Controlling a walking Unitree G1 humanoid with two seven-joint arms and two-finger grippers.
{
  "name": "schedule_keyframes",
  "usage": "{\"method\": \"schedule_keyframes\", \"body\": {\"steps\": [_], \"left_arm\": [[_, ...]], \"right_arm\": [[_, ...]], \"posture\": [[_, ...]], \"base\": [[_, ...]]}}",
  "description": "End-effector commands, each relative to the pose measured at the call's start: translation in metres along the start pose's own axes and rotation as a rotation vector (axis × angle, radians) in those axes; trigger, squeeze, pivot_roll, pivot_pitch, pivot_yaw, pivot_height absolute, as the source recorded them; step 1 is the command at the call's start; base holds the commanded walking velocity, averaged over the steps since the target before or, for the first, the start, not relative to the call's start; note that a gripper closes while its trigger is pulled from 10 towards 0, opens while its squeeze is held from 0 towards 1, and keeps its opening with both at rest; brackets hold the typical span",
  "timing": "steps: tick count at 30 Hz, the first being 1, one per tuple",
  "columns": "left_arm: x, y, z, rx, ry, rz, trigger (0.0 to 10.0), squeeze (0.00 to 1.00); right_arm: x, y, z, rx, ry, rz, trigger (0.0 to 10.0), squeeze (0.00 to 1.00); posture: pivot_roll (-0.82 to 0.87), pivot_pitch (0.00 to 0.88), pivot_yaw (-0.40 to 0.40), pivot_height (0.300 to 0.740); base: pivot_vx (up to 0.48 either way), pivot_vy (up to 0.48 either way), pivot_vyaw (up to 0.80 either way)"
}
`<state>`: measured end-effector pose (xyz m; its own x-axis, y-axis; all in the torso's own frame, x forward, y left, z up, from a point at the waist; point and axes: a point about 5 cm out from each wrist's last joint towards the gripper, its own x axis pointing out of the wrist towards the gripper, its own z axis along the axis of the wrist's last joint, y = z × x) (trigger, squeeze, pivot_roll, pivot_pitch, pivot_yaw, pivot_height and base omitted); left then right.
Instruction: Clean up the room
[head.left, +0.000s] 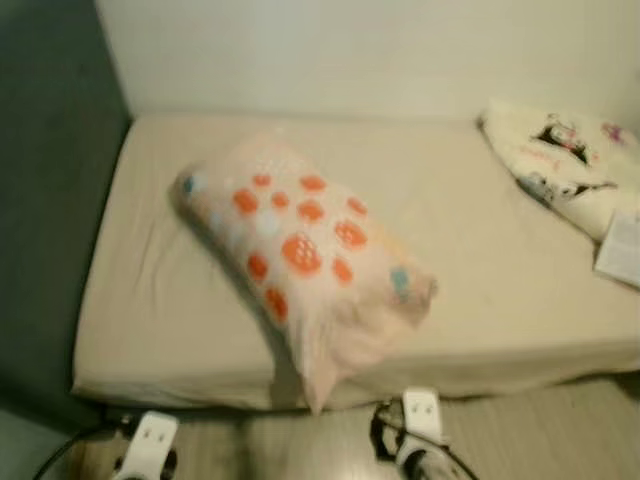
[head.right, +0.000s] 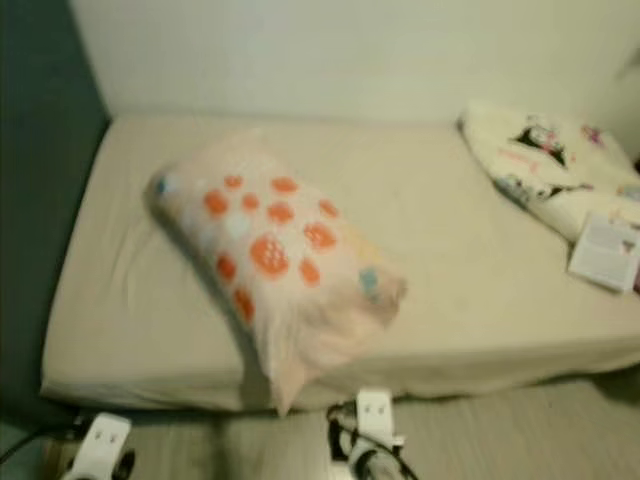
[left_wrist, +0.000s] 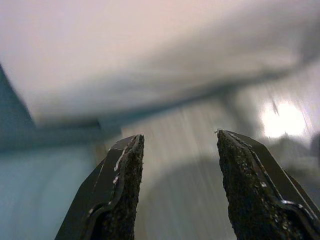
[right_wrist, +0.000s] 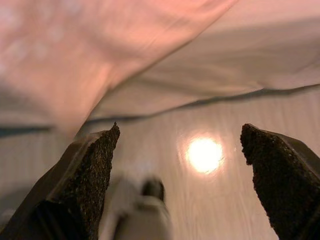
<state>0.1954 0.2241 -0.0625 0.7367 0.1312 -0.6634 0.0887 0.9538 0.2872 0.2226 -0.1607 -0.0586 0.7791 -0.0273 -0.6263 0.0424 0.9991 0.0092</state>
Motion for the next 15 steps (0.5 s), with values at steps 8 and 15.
{"method": "schedule_keyframes", "body": {"steps": [8, 15], "left_arm": [[-0.0022, -0.0113, -0.0041, 0.031, 0.005, -0.036, 10.0, 0.00], [-0.0014, -0.0113, -0.0023, 0.039, 0.000, -0.038, 10.0, 0.00]], "right_arm": [[-0.0020, -0.0081, -0.0055, -0.010, 0.020, -0.020, 10.0, 0.00], [-0.0015, -0.0077, -0.0042, -0.012, 0.018, -0.016, 10.0, 0.00]], "posture": [[0.13, 0.041, 0.008, 0.740], [0.13, 0.034, 0.011, 0.740]], "base": [[0.046, 0.000, 0.00], [0.000, 0.000, 0.00]]}}
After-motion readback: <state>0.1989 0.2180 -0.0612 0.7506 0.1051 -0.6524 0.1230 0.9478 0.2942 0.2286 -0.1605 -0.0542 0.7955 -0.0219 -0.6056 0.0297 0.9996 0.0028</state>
